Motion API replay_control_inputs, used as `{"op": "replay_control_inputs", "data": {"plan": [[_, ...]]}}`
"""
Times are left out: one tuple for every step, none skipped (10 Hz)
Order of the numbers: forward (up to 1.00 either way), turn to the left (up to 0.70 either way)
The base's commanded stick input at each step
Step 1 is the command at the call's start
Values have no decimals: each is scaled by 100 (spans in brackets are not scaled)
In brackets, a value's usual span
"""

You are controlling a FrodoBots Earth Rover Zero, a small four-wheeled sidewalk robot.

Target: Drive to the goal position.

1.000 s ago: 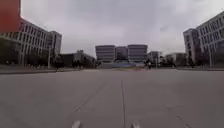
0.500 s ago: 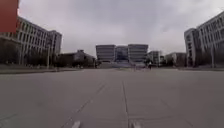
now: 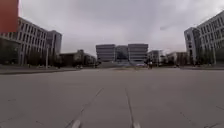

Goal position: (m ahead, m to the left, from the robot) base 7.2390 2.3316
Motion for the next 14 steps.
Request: {"op": "replay_control_inputs", "data": {"plan": [[70,8],[70,0],[70,0],[70,0],[70,0],[70,0],[70,0],[70,0],[70,0],[70,0],[70,0],[70,0],[70,0],[70,0]]}}
